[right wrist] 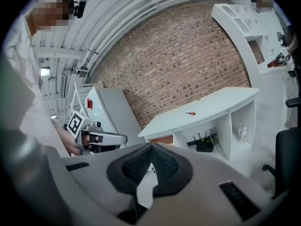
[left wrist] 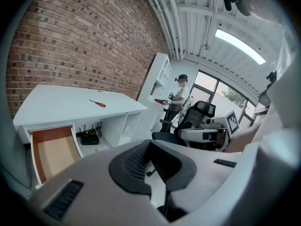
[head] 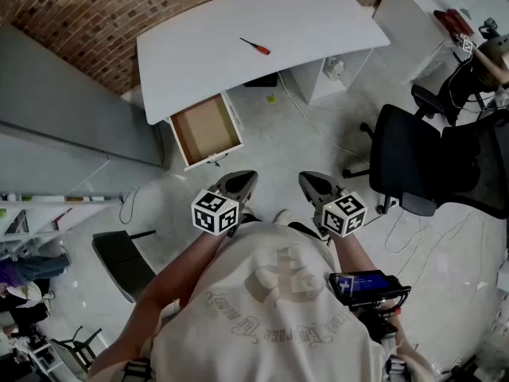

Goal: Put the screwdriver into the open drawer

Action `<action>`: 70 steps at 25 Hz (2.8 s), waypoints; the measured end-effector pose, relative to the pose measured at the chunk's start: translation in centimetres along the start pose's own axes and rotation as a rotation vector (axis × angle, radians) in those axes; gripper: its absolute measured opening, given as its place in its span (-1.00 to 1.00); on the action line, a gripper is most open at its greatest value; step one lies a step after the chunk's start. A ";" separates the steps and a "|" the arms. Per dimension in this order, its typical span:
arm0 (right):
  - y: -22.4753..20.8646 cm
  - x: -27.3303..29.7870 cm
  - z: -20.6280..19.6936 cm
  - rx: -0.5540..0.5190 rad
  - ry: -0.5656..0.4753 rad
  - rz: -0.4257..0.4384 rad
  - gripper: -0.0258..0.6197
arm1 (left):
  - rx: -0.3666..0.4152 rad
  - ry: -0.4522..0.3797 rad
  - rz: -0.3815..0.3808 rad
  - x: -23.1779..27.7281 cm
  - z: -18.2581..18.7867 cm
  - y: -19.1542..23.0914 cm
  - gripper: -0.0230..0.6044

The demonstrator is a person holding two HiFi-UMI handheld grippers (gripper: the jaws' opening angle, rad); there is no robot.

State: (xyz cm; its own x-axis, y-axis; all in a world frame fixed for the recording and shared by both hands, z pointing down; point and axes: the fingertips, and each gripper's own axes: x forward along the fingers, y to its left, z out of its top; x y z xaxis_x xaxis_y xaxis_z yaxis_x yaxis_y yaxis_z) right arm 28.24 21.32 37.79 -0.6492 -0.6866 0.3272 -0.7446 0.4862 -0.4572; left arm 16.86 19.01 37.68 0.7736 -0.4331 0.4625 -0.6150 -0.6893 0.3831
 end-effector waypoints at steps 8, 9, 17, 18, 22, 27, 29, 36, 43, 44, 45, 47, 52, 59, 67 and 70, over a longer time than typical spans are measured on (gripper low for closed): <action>-1.0 -1.4 -0.3 -0.010 -0.003 0.017 -0.85 | 0.014 0.001 0.008 1.4 0.0 -1.8 -0.86; -1.1 -1.6 -0.3 -0.010 -0.004 0.019 -0.85 | 0.015 0.002 0.010 1.5 0.0 -2.0 -0.86; -1.5 -2.2 -0.9 0.005 -0.007 0.017 -0.85 | 0.017 0.011 0.023 1.6 -0.1 -2.6 -0.86; -1.6 -2.1 -0.9 0.008 -0.007 0.017 -0.85 | 0.017 0.010 0.026 1.6 -0.1 -2.6 -0.86; -2.1 -1.8 -0.9 0.027 0.001 0.018 -0.85 | 0.014 0.000 0.046 1.4 0.0 -2.3 -0.86; -2.1 -1.3 -0.7 0.016 0.032 0.045 -0.85 | 0.001 -0.028 0.082 0.8 0.4 -1.9 -0.86; -1.9 -1.0 -0.6 0.008 0.043 0.057 -0.85 | -0.006 -0.034 0.094 0.4 0.5 -1.6 -0.86; -1.7 -0.5 -0.4 0.019 0.044 0.084 -0.85 | -0.011 -0.040 0.117 -0.5 0.3 -1.3 -0.86; -1.1 1.1 -1.1 0.061 0.057 0.113 -0.85 | -0.034 -0.041 0.151 -1.6 0.1 0.0 -0.86; -1.0 1.5 -1.0 0.059 0.061 0.115 -0.85 | -0.041 -0.039 0.153 -1.7 -0.1 0.3 -0.86; -0.9 1.8 -1.0 0.057 0.064 0.116 -0.85 | -0.049 -0.038 0.153 -1.8 -0.3 0.6 -0.86; -0.9 2.5 -0.9 0.053 0.073 0.112 -0.85 | -0.065 -0.037 0.150 -1.6 -0.6 1.2 -0.86; -1.7 3.4 -0.5 0.056 0.082 0.082 -0.85 | -0.072 -0.046 0.127 -0.3 0.3 2.9 -0.86; -3.1 6.6 1.7 0.055 0.069 0.040 -0.85 | -0.072 -0.053 0.088 0.8 2.2 6.2 -0.86; -4.0 11.2 4.5 0.047 0.064 -0.001 -0.85 | -0.073 -0.064 0.045 2.1 5.4 11.2 -0.86; -4.4 12.9 5.5 0.033 0.065 -0.030 -0.85 | -0.070 -0.063 0.025 2.3 6.4 13.0 -0.86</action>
State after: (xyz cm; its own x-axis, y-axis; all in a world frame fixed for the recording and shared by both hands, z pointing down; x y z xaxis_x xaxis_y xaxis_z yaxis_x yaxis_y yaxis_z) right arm 23.98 7.34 39.48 -0.6359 -0.6639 0.3936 -0.7593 0.4466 -0.4733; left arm 11.65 5.36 38.65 0.7648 -0.4865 0.4223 -0.6414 -0.6365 0.4284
